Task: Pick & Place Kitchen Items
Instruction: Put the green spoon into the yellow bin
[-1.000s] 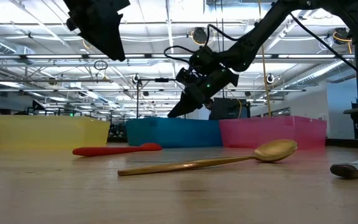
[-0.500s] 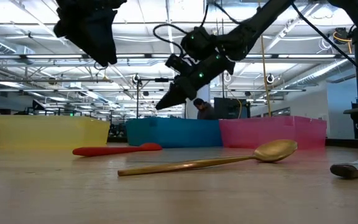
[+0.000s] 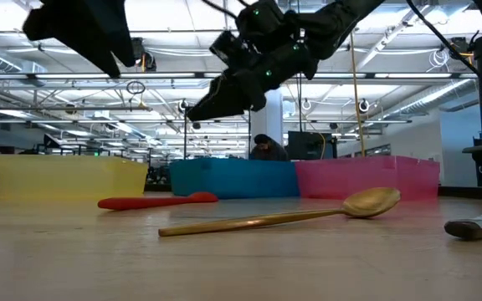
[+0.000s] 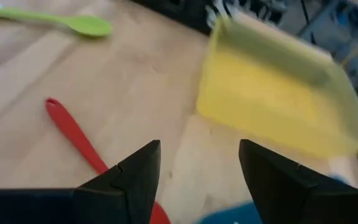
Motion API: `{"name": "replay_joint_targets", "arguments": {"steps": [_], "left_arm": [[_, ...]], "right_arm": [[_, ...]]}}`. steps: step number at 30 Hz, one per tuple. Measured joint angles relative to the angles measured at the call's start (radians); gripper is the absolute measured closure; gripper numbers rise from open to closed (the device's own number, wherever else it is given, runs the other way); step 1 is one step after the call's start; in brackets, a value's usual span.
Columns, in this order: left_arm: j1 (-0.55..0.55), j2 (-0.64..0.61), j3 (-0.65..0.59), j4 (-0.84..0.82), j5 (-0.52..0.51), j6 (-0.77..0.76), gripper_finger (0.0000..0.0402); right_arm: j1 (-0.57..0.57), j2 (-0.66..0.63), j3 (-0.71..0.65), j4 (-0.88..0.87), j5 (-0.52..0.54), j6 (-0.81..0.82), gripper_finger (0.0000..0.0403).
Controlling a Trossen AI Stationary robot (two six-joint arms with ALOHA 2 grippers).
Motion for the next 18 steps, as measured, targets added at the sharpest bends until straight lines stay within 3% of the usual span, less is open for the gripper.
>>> {"name": "replay_joint_targets", "arguments": {"steps": [14,18], "left_arm": [[-0.114,0.002,0.000,-0.001,0.002,-0.234,0.0243],[-0.135,0.002,0.000,-0.003,0.055,-0.298,0.0243]], "right_arm": [[0.104,0.000,0.001,0.080,0.000,-0.066,0.0197],[0.115,0.000,0.001,0.088,0.000,-0.066,0.0199]]}}
